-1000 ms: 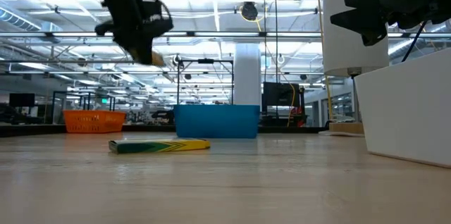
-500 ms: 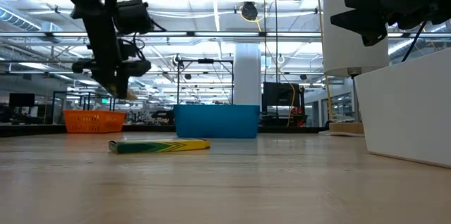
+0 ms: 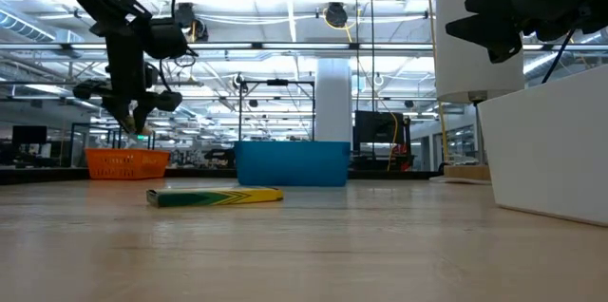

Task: Pick & Place School Supplies
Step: Put the yellow crayon pack into the orange bin

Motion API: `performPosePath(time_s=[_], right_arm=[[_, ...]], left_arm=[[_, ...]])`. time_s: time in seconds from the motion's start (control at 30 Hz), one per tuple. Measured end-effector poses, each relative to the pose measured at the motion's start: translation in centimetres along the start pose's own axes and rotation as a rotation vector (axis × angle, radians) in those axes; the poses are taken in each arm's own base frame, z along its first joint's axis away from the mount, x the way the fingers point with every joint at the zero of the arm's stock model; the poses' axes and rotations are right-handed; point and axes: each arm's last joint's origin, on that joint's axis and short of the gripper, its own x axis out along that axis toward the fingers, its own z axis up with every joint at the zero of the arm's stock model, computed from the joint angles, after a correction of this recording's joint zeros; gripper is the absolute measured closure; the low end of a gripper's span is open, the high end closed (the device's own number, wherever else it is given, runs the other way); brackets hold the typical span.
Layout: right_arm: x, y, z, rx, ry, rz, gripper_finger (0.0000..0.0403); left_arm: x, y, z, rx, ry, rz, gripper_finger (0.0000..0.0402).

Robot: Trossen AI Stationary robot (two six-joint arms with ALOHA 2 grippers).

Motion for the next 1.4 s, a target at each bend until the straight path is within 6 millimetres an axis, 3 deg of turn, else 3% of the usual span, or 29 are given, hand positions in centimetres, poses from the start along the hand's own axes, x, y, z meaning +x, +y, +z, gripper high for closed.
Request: performPosePath(time_s=[0.6, 0.73, 1.07, 1.23, 1.4], right_arm=[[0.0, 0.0, -0.1, -0.007, 0.008, -0.001, 0.0193], [0.0, 0.0, -0.1, -0.009, 0.014, -0.002, 0.0193], [0.0, 0.0, -0.2, -0.01, 0.016, -0.002, 0.0193], [0.0, 0.0, -0.2, -0.01, 0.017, -0.002, 0.0193], [0.0, 0.0, -0.2, -0.01, 0.017, -0.002, 0.0193]], left_arm=[[1.1, -0.3, -0.1, 0.025, -0.011, 0.077, 0.0305], [1.6, -0.6, -0.3, 0.041, -0.018, 0.121, 0.0273], [1.8, -0.7, -0.4, 0.052, -0.027, 0.139, 0.0149], [1.5, -0.8, -0.5, 0.171, 0.024, 0.068, 0.0132], [-0.3, -1.5, -1.1, 0.246, 0.09, -0.165, 0.0131]])
